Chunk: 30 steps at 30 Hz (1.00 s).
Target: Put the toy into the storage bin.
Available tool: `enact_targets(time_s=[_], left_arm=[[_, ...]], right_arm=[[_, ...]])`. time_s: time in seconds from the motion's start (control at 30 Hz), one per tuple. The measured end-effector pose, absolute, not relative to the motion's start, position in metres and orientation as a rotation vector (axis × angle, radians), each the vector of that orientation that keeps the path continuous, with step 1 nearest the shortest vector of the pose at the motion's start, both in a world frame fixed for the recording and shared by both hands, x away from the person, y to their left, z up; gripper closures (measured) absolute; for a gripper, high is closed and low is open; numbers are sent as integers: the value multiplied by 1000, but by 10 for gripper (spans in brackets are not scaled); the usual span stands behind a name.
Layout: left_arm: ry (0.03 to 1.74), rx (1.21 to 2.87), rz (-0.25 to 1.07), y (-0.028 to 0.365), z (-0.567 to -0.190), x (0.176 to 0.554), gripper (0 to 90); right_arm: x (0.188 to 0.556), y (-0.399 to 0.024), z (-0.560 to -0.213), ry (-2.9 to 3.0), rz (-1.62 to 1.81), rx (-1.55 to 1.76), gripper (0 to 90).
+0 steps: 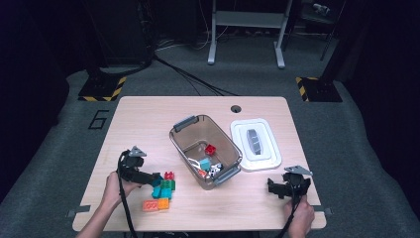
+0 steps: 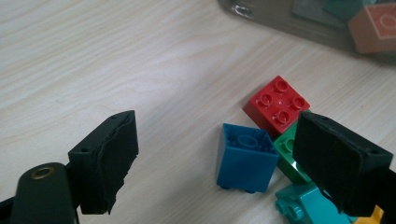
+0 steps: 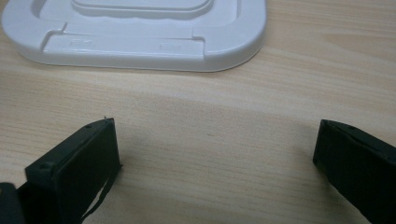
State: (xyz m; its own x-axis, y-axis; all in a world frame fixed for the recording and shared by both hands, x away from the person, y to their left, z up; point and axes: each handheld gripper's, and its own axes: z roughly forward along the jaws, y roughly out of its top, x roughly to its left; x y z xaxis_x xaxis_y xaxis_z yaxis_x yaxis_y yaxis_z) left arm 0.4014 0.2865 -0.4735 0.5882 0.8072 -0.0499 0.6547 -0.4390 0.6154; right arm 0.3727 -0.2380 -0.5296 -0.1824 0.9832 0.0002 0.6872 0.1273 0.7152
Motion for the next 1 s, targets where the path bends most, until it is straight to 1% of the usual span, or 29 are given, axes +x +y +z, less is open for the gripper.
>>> enact_targets(time_s=[0.17,0.3,0.37,0.47,0.57,0.6,0.67,0.7,0.77,0.8,1.0], left_arm=[[1158,2256,318,282,-478,400,144],[1151,2295,332,279,-481,400,110],[1146,2309,339,278,-483,400,124],[1138,2330,336,277,-487,401,178],[1130,2333,293,277,-490,401,310],[1127,2341,305,276,-491,401,333],[1113,2351,300,275,-492,401,441],[1109,2352,303,275,-493,400,467],[1096,2349,317,276,-492,400,561],[1100,2331,314,276,-493,399,583],[1104,2316,333,281,-490,399,589]], right_arm=[[373,-238,-530,1932,813,1606,0],[373,-238,-530,1932,813,1606,0],[373,-238,-530,1932,813,1606,0],[373,-238,-529,1930,813,1611,0],[373,-238,-530,1932,813,1606,0],[373,-238,-530,1931,813,1607,0],[373,-238,-530,1932,813,1606,0],[373,-238,-530,1932,813,1606,0],[373,-238,-530,1927,816,1608,0],[373,-238,-530,1929,816,1605,0],[373,-238,-530,1932,813,1606,0]])
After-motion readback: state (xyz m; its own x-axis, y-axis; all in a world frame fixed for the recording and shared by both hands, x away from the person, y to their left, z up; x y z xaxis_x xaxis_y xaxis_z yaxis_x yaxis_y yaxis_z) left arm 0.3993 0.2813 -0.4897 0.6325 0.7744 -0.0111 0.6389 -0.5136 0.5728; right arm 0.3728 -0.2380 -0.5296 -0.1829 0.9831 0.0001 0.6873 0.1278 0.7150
